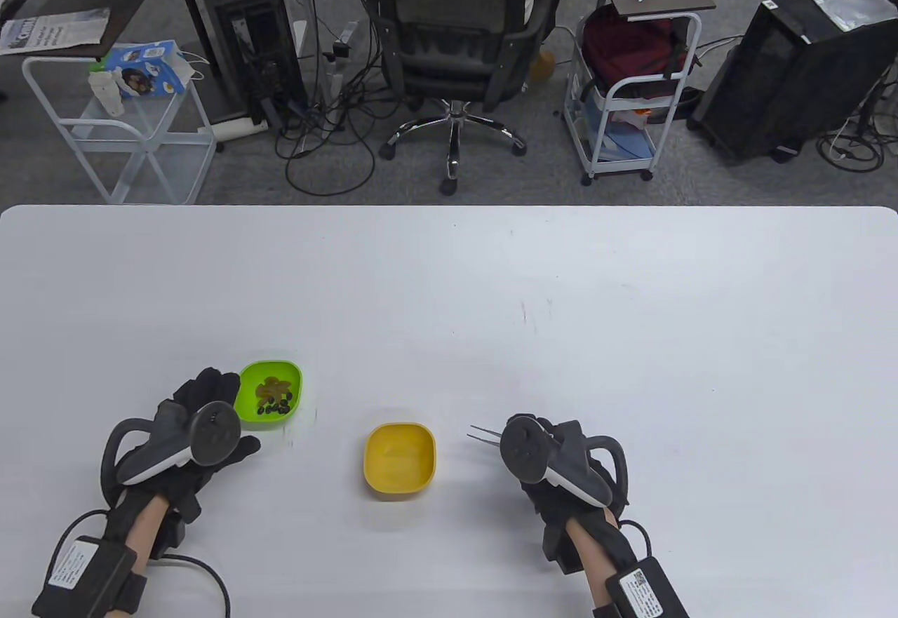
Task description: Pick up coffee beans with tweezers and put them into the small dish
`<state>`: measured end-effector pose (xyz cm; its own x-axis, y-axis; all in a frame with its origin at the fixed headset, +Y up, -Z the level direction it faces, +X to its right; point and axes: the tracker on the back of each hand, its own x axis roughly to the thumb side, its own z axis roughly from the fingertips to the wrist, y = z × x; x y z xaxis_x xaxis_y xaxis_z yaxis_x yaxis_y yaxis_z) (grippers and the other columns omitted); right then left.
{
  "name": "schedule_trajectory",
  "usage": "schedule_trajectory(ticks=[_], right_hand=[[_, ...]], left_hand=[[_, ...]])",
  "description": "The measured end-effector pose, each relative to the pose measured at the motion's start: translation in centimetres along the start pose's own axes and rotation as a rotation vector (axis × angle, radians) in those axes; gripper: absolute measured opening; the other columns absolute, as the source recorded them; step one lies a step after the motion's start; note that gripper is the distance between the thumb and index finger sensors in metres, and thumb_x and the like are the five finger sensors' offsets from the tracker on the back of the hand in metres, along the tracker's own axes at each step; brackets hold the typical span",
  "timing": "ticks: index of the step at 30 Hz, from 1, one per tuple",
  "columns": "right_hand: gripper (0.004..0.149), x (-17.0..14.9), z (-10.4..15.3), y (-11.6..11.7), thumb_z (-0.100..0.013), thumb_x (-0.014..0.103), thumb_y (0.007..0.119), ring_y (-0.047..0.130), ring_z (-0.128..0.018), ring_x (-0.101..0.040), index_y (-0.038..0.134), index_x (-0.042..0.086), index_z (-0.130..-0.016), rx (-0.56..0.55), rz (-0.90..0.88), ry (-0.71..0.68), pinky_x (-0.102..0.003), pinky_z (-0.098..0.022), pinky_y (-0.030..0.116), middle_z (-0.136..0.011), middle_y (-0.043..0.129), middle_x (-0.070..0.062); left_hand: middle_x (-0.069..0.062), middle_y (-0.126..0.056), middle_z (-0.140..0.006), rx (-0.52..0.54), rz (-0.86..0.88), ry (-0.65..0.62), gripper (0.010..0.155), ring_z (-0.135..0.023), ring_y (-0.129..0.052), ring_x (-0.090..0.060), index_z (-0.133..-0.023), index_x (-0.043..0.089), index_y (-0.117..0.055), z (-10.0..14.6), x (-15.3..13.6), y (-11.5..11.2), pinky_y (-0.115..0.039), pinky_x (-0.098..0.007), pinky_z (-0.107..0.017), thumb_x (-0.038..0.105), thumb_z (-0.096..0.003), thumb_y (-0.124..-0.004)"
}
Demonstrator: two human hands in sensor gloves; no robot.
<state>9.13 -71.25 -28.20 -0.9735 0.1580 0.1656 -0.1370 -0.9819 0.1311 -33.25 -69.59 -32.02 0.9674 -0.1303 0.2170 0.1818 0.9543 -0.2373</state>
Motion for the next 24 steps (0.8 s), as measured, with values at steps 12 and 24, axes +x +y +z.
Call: schedule_trajectory(ticks=[12,24], right_hand=[[0.051,-0.1,-0.1,0.2,-0.048,0.032,0.063,0.091,-0.060,-0.024,0.052,0.016,-0.095,0.028,-0.004,0.001,-0.060,-0.070,0.068,-0.079,0.084,-0.005],[0.051,-0.3,-0.2,0.2,-0.049,0.033,0.063,0.091,-0.060,-0.025,0.052,0.016,-0.095,0.046,-0.015,0.011,-0.060,-0.071,0.067,-0.079,0.084,-0.005]], left_hand=[[-0.023,-0.019,-0.129,-0.242,-0.019,-0.029,0.120,-0.118,-0.052,-0.051,-0.121,0.012,-0.017,-6.2,-0.2,2.1,-0.055,-0.065,-0.081,0.064,-0.0329,-0.081],[-0.022,-0.024,-0.130,-0.317,-0.021,-0.064,0.124,-0.118,-0.062,-0.048,-0.121,0.012,-0.016,-8.5,0.4,0.9,-0.058,-0.064,-0.081,0.064,-0.0302,-0.083]])
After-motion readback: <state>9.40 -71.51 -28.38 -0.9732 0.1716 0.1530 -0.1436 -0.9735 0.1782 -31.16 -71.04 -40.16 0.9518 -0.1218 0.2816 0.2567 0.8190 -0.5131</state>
